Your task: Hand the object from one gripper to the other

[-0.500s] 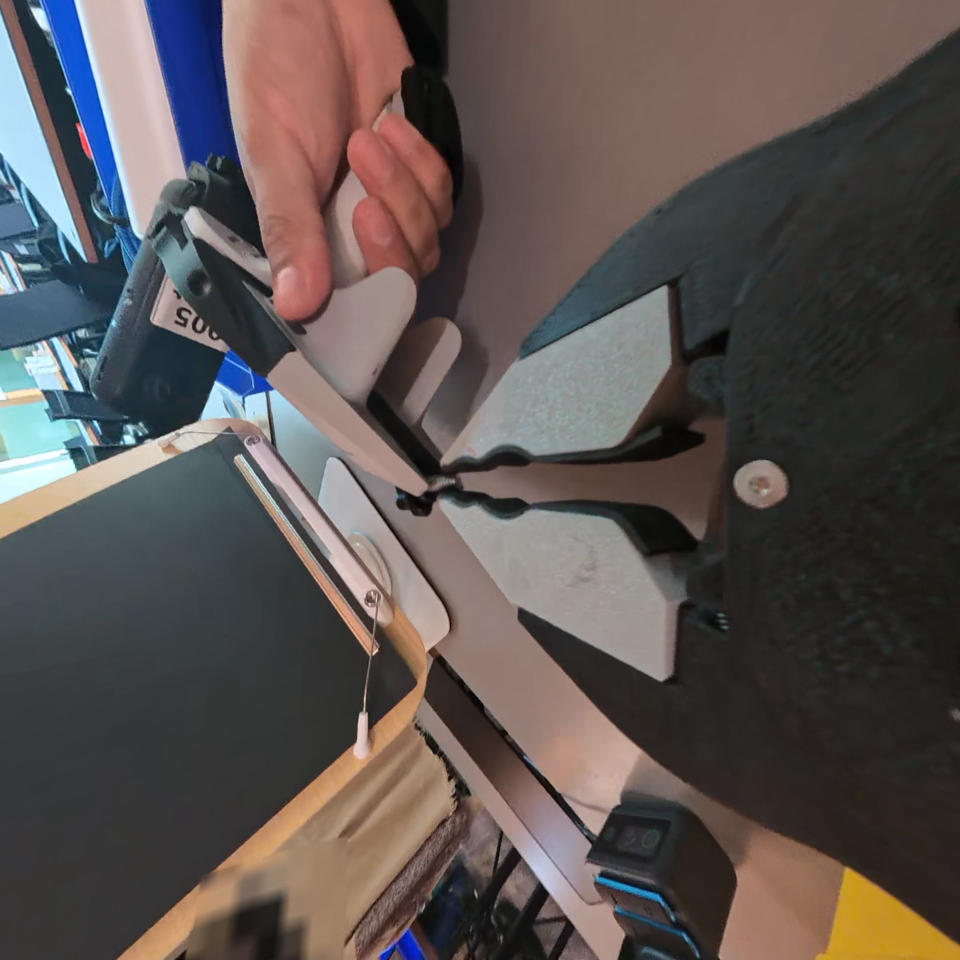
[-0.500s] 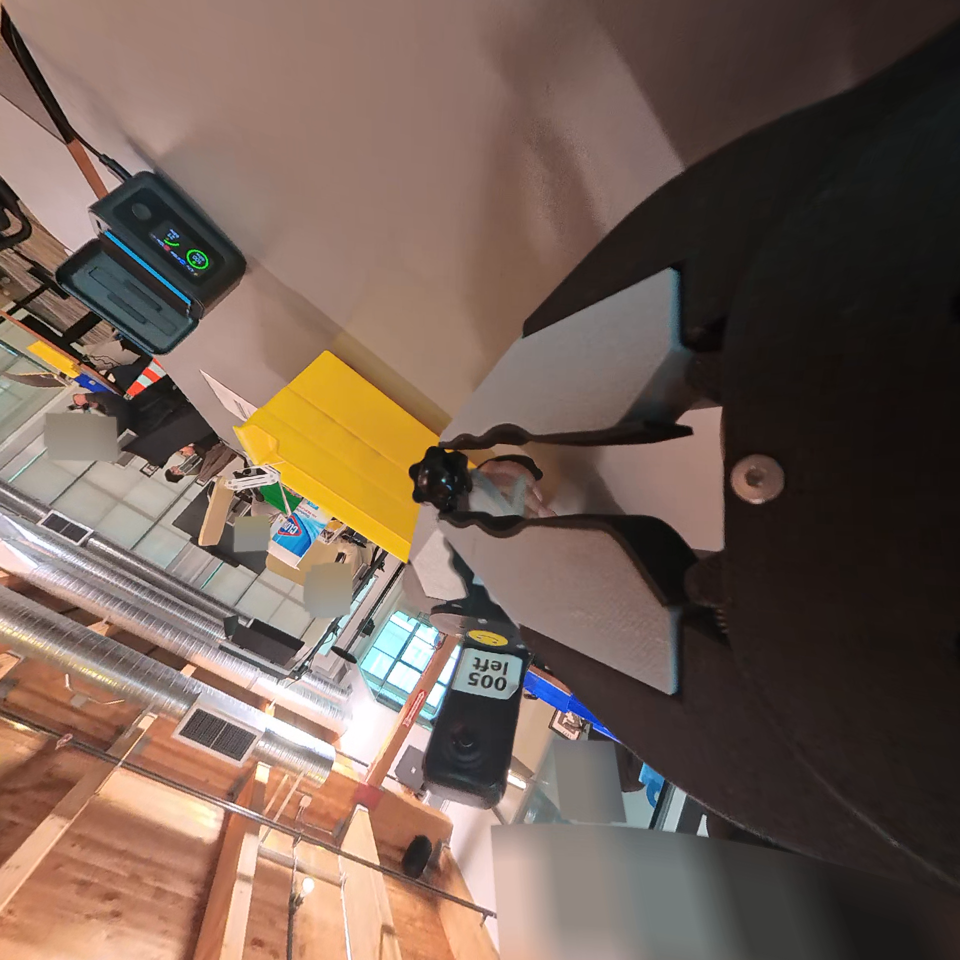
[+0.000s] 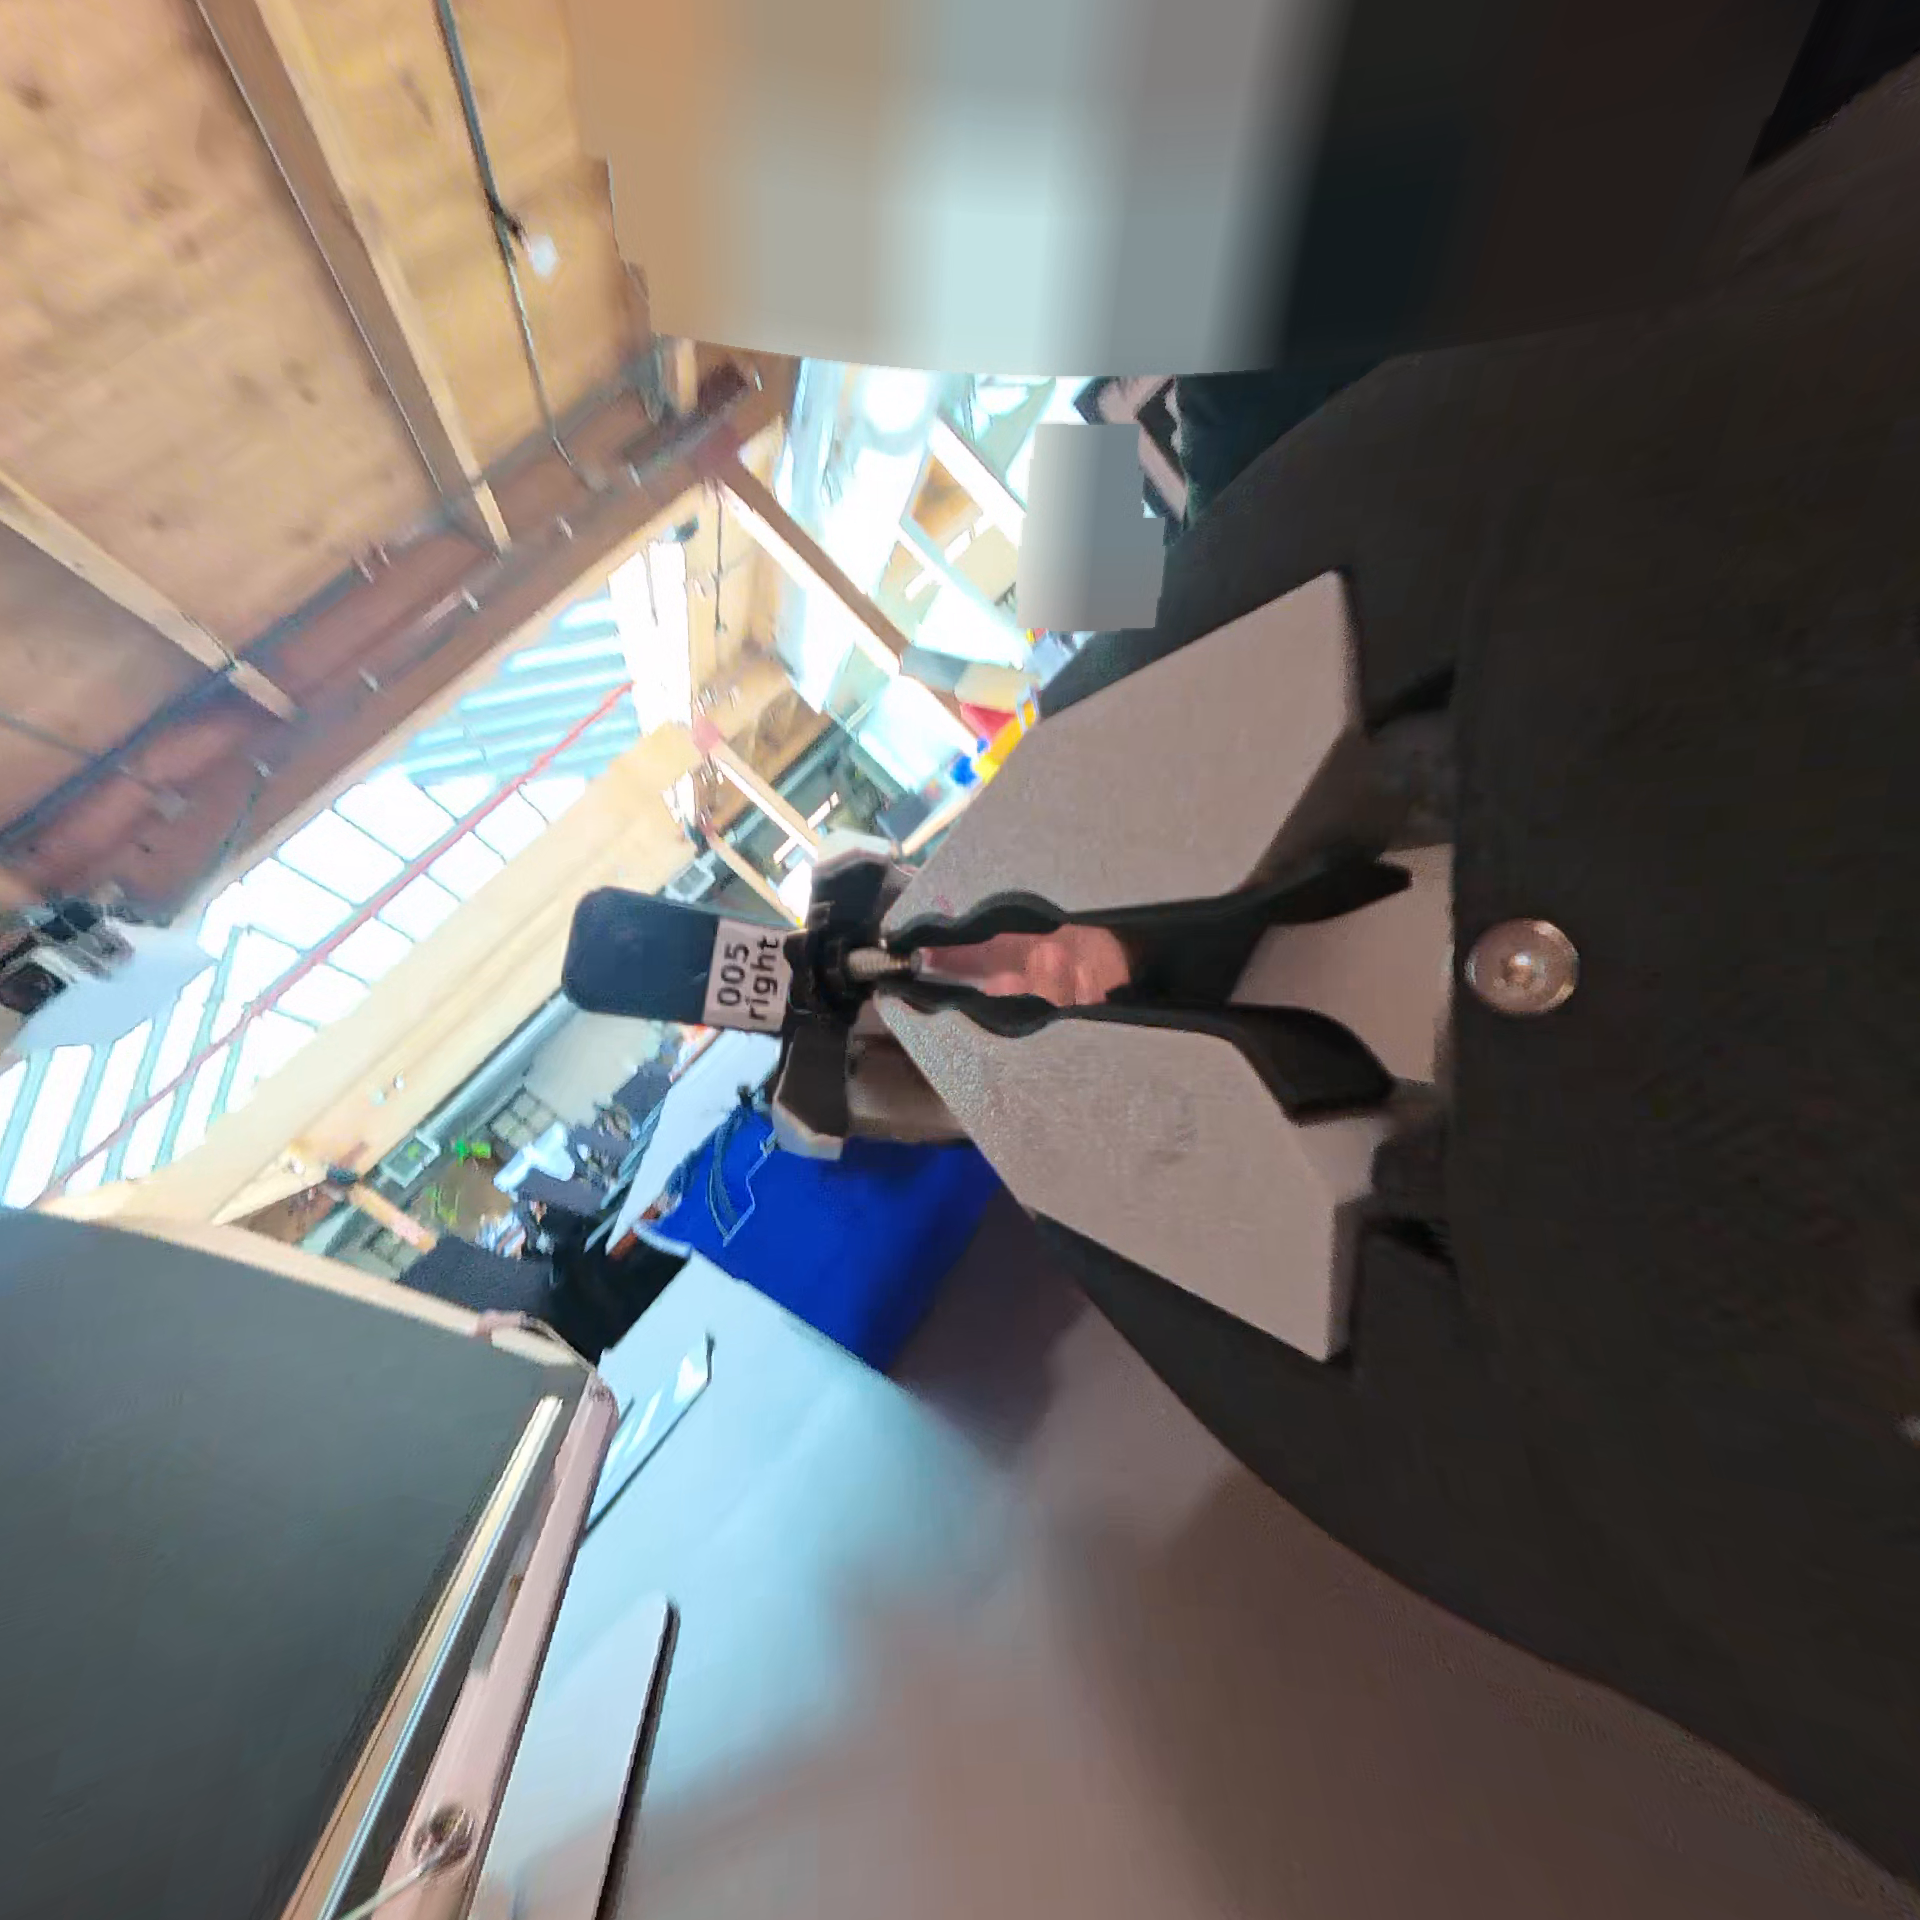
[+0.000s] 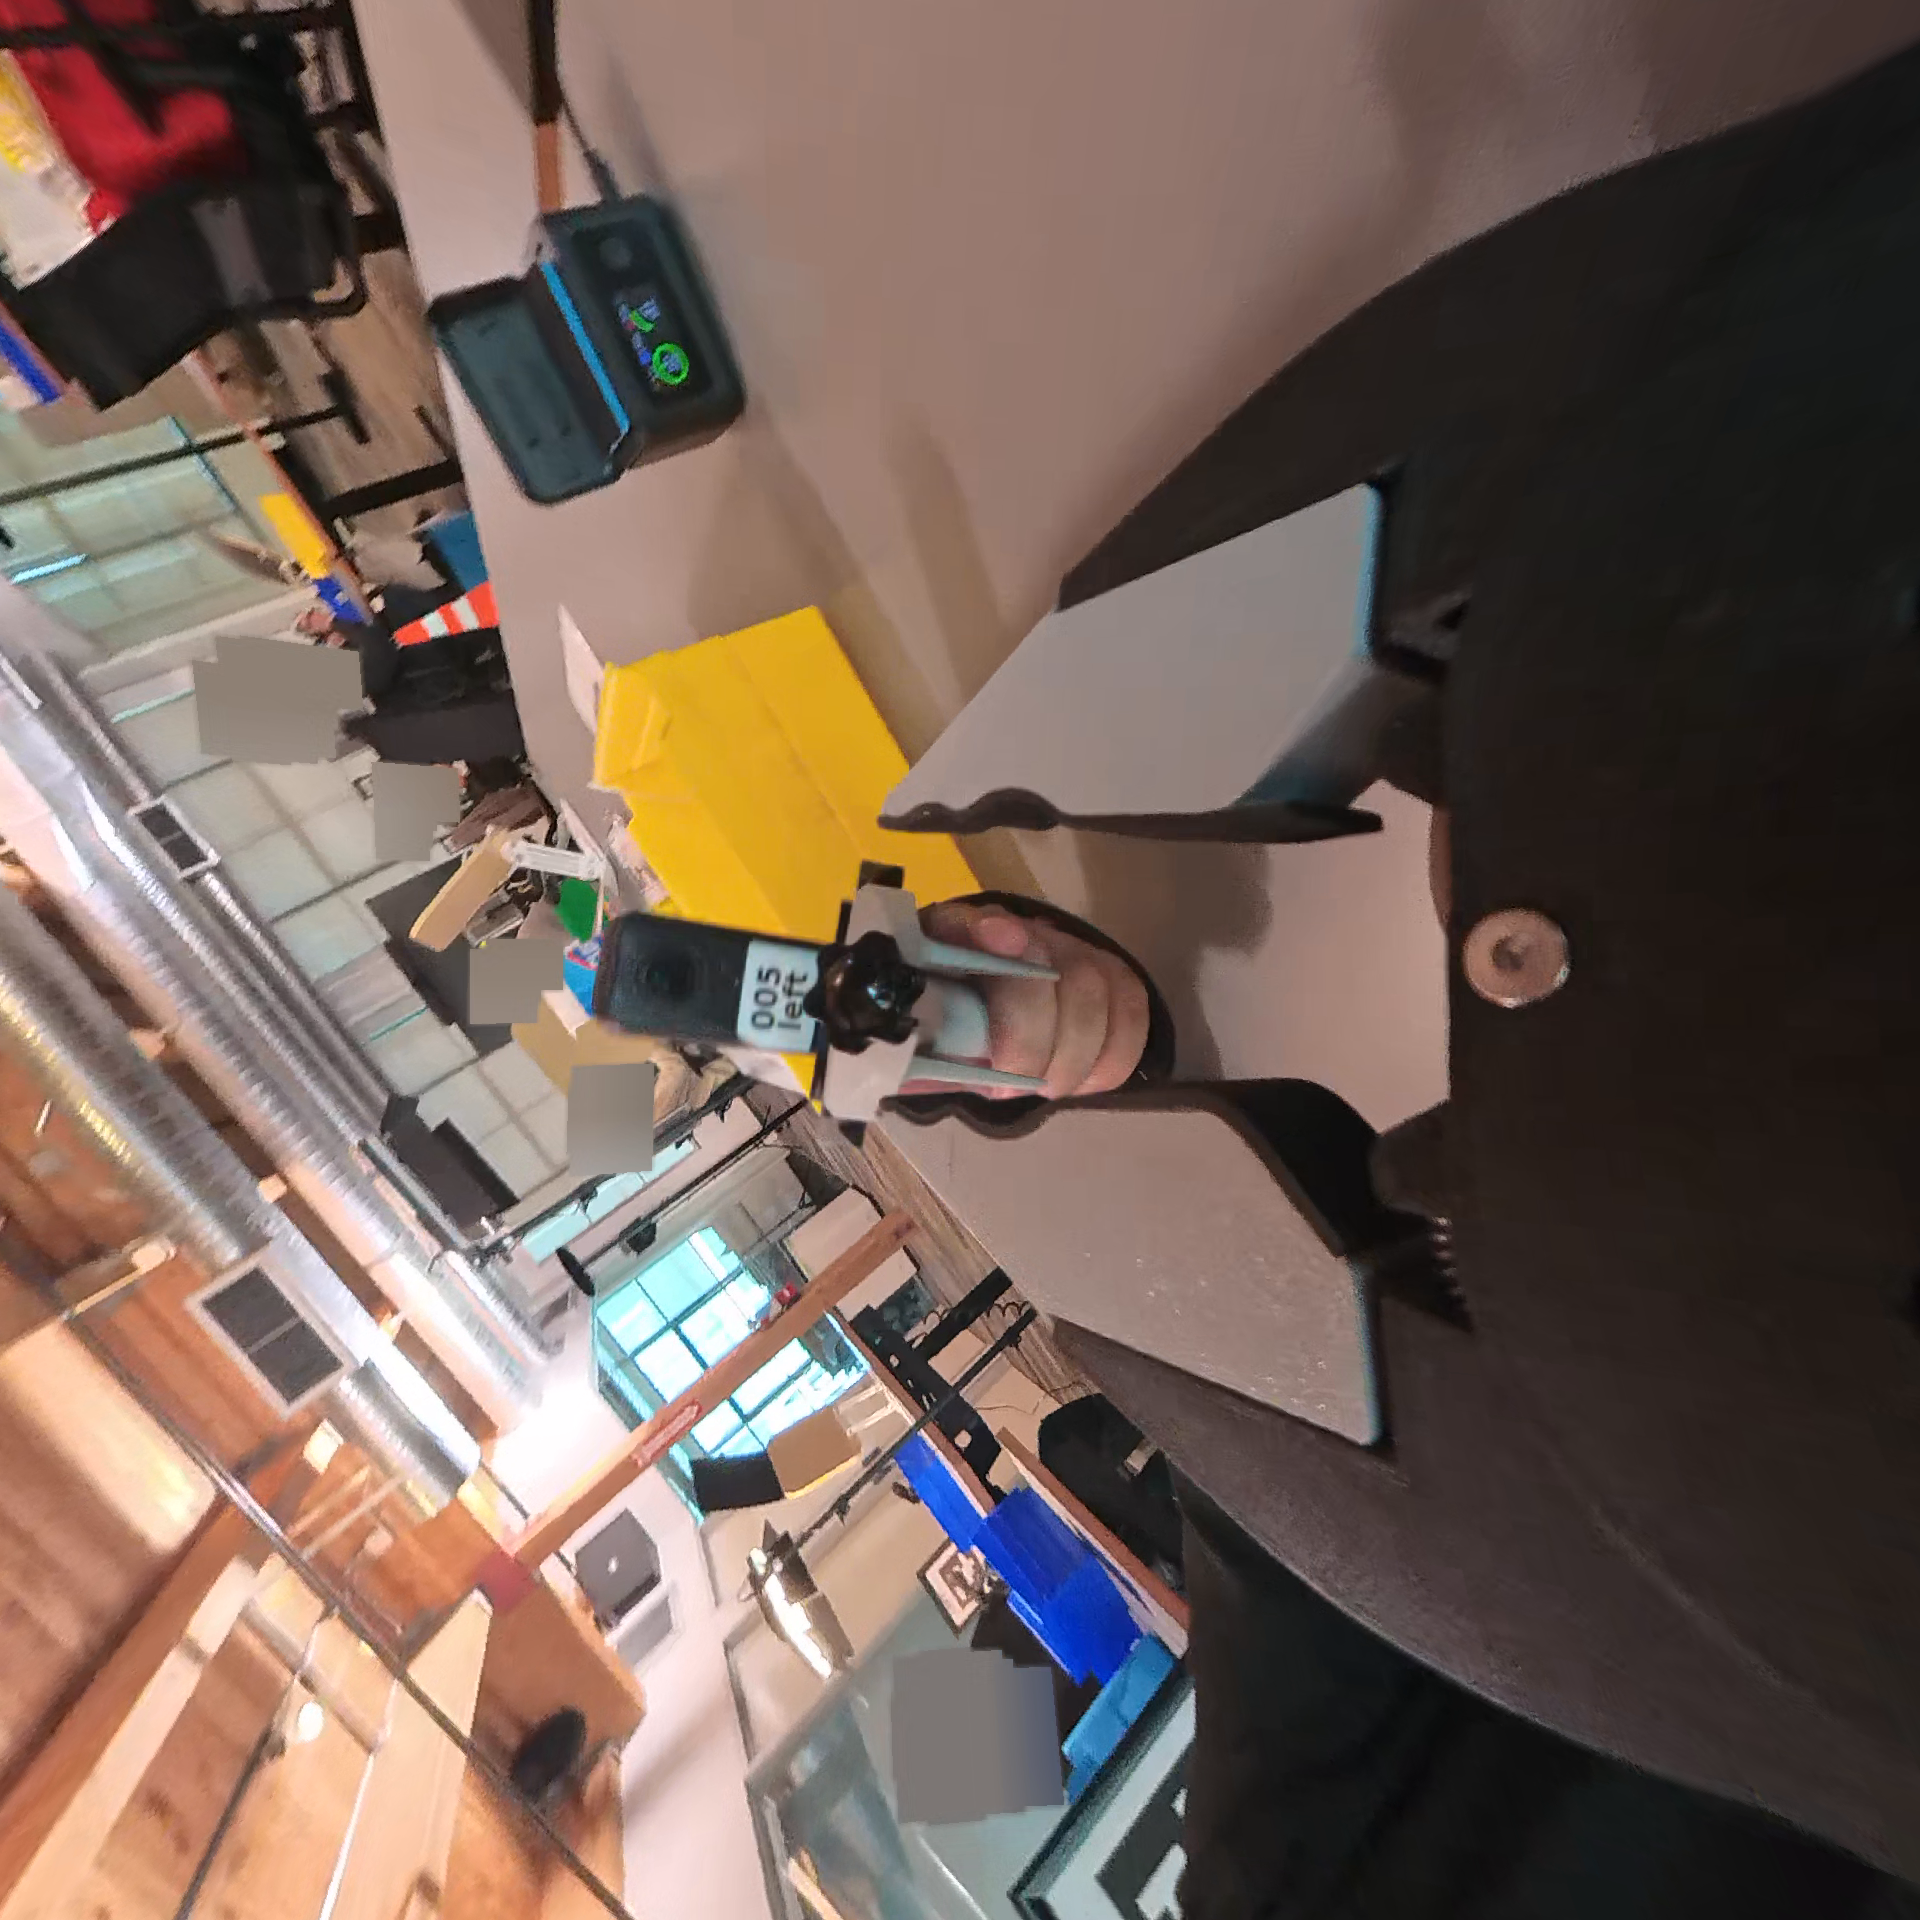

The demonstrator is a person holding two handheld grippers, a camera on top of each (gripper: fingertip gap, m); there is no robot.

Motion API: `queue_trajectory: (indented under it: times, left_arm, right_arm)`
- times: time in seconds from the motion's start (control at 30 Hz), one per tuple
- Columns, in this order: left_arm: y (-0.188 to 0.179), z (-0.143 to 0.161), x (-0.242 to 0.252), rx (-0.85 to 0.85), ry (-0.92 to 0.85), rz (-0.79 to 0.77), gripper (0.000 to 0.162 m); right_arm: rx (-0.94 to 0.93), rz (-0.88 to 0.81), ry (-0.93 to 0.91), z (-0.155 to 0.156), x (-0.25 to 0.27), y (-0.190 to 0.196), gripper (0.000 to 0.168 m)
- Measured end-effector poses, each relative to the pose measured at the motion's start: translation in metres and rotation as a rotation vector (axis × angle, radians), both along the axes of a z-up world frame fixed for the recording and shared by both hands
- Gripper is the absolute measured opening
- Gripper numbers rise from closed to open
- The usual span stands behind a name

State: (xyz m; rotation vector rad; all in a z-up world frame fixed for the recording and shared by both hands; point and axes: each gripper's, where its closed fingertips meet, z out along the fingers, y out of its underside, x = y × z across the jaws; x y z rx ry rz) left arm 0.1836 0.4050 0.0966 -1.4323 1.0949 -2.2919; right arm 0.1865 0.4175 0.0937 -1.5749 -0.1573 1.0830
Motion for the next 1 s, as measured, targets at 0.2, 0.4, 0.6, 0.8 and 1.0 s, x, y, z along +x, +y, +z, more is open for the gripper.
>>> queue_trajectory:
  times: [0.2, 0.4, 0.6, 0.8, 1.0]
  left_arm:
    - [-0.018, 0.010, -0.005, -0.121, -0.046, -0.134, 0.003]
    - [-0.019, -0.001, 0.002, -0.084, 0.003, -0.115, 0.004]
    - [-0.005, -0.037, 0.019, 0.287, 0.159, 0.105, 0.030]
    - [0.002, -0.061, 0.027, 0.431, 0.263, 0.178, 0.031]
    - [0.003, -0.078, 0.030, 0.445, 0.344, 0.172, 0.030]
  right_arm:
    - [0.123, 0.038, -0.028, 0.014, -0.016, -0.010, 0.043]
    - [0.161, -0.026, -0.101, 0.015, -0.016, -0.008, 0.021]
    - [0.192, -0.310, -0.394, 0.012, 0.005, 0.003, 0.021]
    - [0.168, -0.448, -0.534, 0.034, 0.000, -0.015, 0.021]
    - [0.071, -0.590, -0.626, 0.106, 0.044, -0.085, 0.021]
